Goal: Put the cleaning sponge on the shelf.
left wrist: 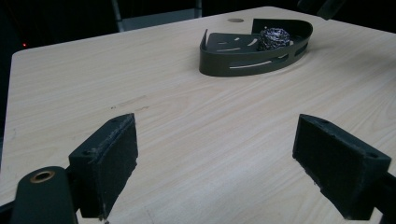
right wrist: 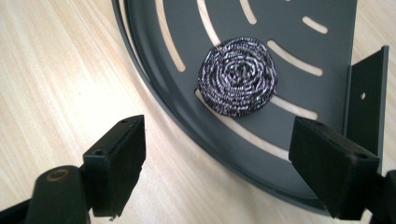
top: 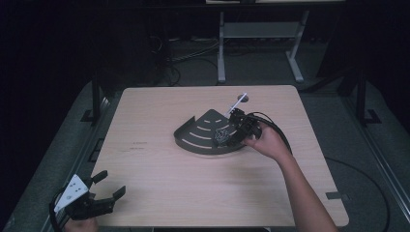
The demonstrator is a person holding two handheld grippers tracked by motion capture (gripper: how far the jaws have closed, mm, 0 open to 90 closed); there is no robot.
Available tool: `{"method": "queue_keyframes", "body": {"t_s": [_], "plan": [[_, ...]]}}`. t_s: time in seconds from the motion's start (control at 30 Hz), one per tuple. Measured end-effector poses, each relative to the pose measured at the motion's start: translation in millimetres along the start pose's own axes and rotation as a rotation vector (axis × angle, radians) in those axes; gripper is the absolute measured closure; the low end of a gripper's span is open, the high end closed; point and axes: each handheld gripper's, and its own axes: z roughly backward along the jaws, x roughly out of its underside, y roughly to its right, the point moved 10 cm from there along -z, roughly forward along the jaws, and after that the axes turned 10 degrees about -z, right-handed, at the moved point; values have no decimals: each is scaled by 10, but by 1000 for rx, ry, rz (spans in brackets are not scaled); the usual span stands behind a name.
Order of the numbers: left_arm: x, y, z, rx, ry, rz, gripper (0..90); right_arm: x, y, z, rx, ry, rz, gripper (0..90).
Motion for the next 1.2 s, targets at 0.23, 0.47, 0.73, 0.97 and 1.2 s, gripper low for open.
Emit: {"method": "queue_keyframes", "body": {"t_s": [0.23,0.47,0.73,0.97,1.2], "plan": [[4,10,-6,4,-6,-1,133,123,-6,30,0,10,1,178],[8,15,-14,6,-12,-4,133,219,-44,50,-24,25,5,175],[14,9,-12,6,-11,-3,132,335,-64,42,-20,17,6,176],[18,9,-14,5,-14,-2,133,438,-62,17,-7,-3,13,176],[22,12,-20,6,-14,2,133,519,-79,23,-22,17,5,176]]}}
